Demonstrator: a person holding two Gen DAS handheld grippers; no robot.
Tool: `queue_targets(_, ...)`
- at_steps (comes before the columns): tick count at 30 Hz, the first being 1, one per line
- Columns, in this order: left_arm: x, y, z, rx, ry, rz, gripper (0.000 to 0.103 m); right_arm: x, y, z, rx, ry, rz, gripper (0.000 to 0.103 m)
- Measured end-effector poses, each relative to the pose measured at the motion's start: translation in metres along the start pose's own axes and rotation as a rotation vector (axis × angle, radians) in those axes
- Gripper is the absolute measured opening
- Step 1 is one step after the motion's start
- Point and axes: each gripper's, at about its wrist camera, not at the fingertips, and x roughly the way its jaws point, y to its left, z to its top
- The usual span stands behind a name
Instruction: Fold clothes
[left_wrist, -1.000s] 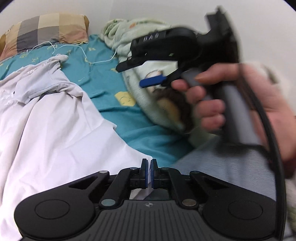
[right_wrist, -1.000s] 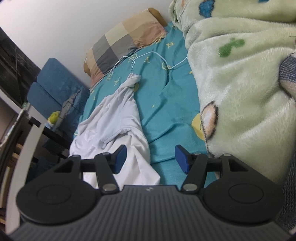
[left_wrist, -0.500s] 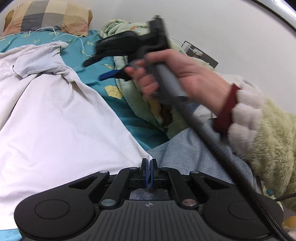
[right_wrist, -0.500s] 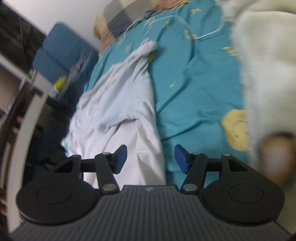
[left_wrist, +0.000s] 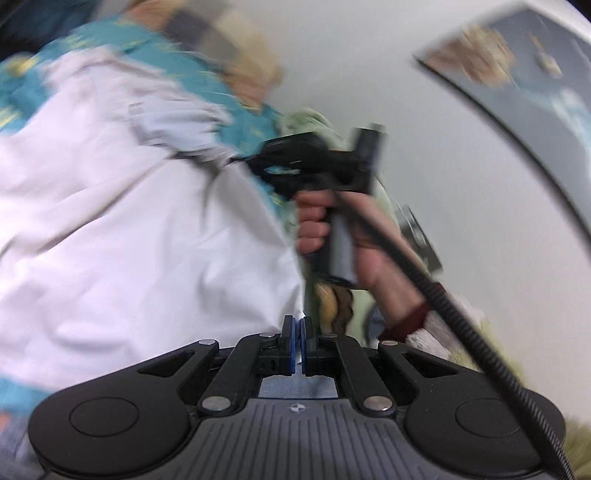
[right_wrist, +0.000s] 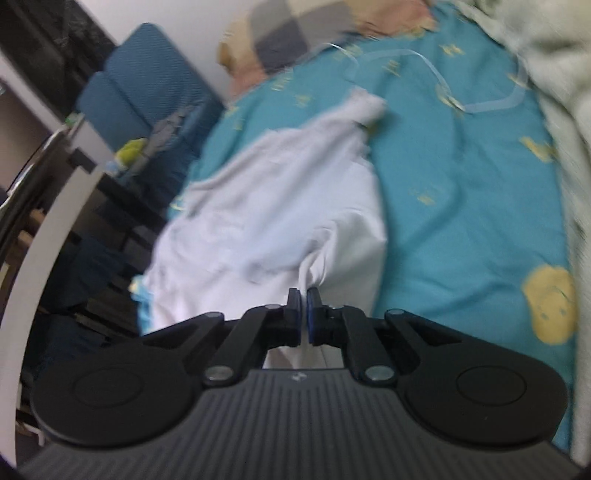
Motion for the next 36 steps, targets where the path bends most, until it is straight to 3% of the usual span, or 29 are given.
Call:
queue_targets(3, -0.003, 0.021, -0.007, -0.09, 0.032, 0.112, 0.003, 0.02, 0.035, -0.001, -0.089, 0.04, 0.001, 0.006)
queue_targets(7, 0.01, 0.037, -0.012, -0.105, 0.104, 0.319, 0.003, 0.07, 0.052, -0.023, -0.153, 0.127, -0.041, 0.007)
queue_targets(10, 0.018, 0.036, -0.012, -0.075, 0.134, 0.366, 0.003, 0.092, 0.044, -0.039, -0.157, 0.147, -0.055, 0.008)
queue_targets(12, 0.02, 0.033, -0.012, -0.06, 0.142, 0.369, 0.003, 0.087, 0.037, -0.038, -0.134, 0.148, -0.036, 0.01)
queue_targets(14, 0.02, 0.032, -0.011, -0.055, 0.142, 0.361, 0.008, 0.075, 0.031, -0.032, -0.113, 0.148, -0.028, 0.02)
queue_targets(16, 0.017, 0.03, -0.011, -0.039, 0.139, 0.358, 0.025, 0.052, 0.031, -0.026, -0.104, 0.106, -0.017, 0.059)
queue_targets(17, 0.014, 0.028, -0.01, -0.028, 0.137, 0.359, 0.034, 0.039, 0.031, -0.023, -0.098, 0.079, -0.01, 0.066)
queue_targets(20, 0.013, 0.019, -0.005, 0.012, 0.123, 0.38, 0.053, -0.002, 0.035, -0.021, -0.08, 0.036, 0.015, 0.067)
queue_targets(24, -0.007, 0.015, 0.009, 0.027, 0.081, 0.39, 0.069, -0.057, 0.035, -0.033, -0.009, -0.01, 0.036, 0.068)
queue_targets(27, -0.021, 0.022, 0.031, 0.006, 0.035, 0.399, 0.074, -0.088, 0.033, -0.048, 0.026, -0.08, 0.058, 0.068)
queue_targets(31, -0.033, 0.033, 0.075, 0.003, -0.061, 0.443, 0.076, -0.097, 0.027, -0.069, 0.026, -0.153, 0.038, 0.068)
queue_targets(34, -0.032, 0.048, 0.116, -0.014, -0.138, 0.442, 0.076, -0.087, 0.026, -0.081, -0.008, -0.161, 0.017, 0.068)
queue_targets(36, -0.024, 0.069, 0.148, -0.076, -0.212, 0.431, 0.075, -0.078, 0.028, -0.086, -0.048, -0.155, -0.006, 0.068)
